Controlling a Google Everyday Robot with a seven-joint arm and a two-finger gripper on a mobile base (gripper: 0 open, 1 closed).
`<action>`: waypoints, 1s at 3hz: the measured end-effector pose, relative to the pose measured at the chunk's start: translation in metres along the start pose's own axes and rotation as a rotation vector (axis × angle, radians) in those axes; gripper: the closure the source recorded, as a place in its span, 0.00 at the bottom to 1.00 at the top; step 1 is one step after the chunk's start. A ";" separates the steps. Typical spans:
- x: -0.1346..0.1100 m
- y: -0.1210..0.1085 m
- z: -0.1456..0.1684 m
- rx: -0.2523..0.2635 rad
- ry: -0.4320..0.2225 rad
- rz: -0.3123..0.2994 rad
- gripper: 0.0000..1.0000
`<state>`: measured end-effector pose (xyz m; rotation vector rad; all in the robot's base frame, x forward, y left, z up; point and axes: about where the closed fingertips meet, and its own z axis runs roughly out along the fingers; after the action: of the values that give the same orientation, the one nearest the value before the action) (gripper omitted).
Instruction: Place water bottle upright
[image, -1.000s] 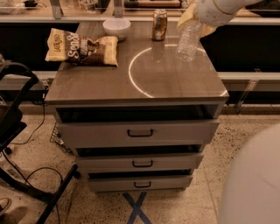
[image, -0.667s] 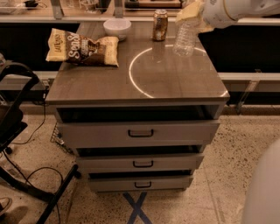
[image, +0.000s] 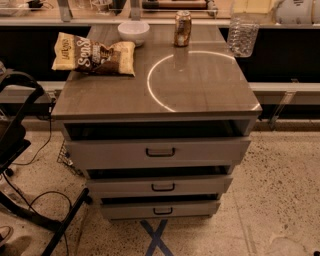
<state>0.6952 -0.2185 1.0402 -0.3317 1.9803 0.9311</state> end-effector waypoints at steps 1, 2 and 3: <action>0.002 0.003 -0.021 -0.037 -0.031 -0.173 1.00; -0.001 0.024 -0.045 -0.027 -0.137 -0.312 1.00; 0.024 0.028 -0.004 -0.010 -0.250 -0.322 1.00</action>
Offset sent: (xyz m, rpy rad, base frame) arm -0.0455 -0.0029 -0.0263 -0.0954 -0.4718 -0.0993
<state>0.6640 -0.1992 1.0356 -0.4983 1.6350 0.7367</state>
